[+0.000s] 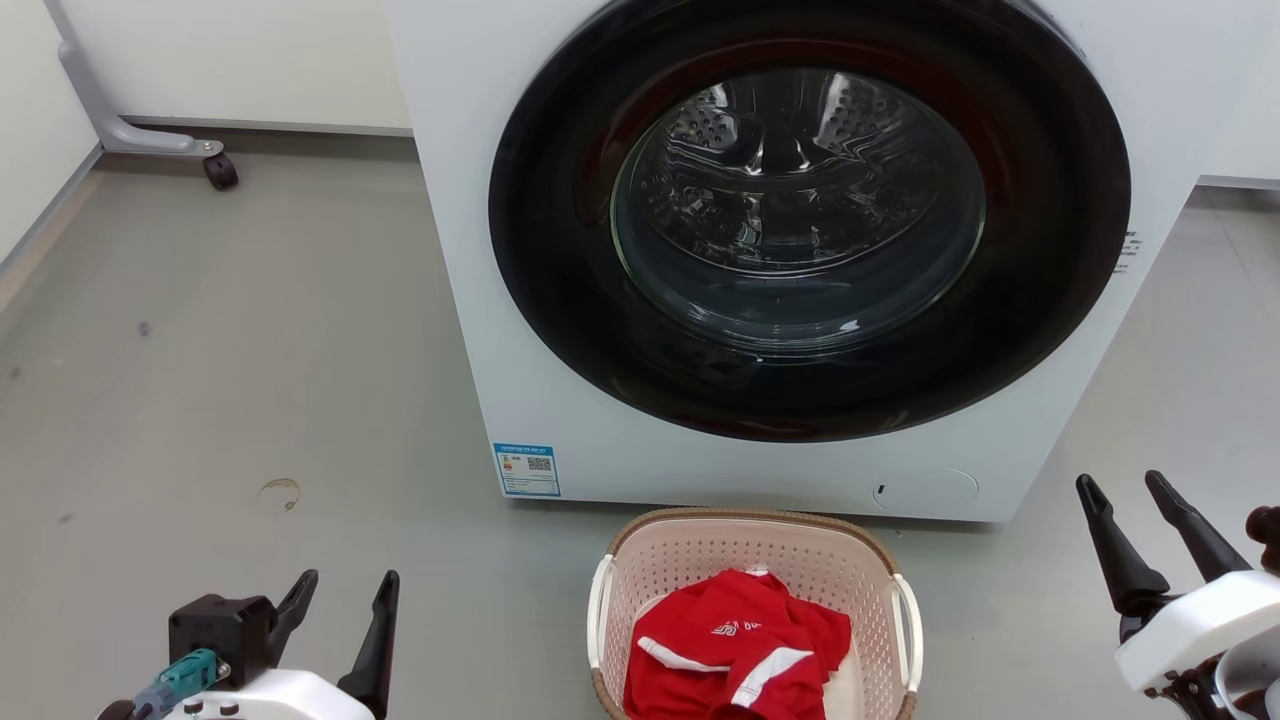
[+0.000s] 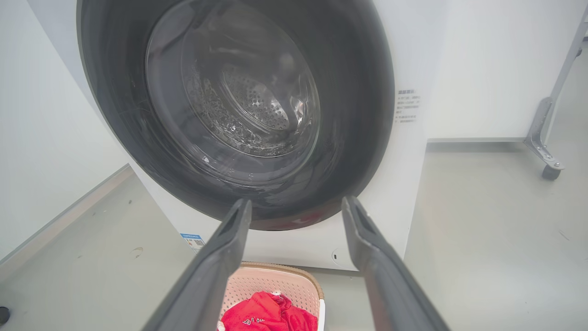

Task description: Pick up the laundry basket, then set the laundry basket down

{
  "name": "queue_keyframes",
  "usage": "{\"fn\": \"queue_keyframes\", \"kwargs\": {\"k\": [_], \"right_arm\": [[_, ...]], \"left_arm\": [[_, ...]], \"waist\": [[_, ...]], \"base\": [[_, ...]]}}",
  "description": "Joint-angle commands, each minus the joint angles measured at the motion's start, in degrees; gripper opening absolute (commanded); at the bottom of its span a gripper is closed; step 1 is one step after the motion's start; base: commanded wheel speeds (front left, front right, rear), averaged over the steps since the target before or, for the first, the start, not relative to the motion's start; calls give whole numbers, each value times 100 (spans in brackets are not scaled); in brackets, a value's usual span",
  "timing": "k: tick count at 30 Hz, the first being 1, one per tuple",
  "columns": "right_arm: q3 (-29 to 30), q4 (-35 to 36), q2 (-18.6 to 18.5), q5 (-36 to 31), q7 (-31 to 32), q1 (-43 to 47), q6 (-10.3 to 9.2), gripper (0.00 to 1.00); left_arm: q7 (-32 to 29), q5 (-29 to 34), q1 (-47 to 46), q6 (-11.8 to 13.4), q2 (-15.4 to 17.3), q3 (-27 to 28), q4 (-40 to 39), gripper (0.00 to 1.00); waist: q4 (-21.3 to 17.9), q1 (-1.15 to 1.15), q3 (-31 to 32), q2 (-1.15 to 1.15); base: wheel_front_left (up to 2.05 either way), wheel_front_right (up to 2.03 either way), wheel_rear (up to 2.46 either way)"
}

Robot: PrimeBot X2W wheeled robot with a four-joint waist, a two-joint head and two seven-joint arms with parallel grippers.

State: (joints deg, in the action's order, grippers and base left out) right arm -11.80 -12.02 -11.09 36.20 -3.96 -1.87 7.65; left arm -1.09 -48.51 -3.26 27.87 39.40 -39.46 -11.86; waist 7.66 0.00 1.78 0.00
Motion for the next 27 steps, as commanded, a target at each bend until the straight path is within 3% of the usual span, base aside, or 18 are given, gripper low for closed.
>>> {"fn": "queue_keyframes", "kwargs": {"k": [1, 27], "right_arm": [[-28, 180, -145, -68, 30, -82, -16, 100], [-9, 199, -127, -94, 51, -65, -16, 100]], "left_arm": [[65, -22, -363, -66, 180, 267, -88, 100], [135, -17, -396, -142, 210, 253, -20, 100]], "waist": [[2, 0, 1, 0], [5, 0, -7, 0]], "base": [[0, 0, 0], [0, 0, 0]]}}
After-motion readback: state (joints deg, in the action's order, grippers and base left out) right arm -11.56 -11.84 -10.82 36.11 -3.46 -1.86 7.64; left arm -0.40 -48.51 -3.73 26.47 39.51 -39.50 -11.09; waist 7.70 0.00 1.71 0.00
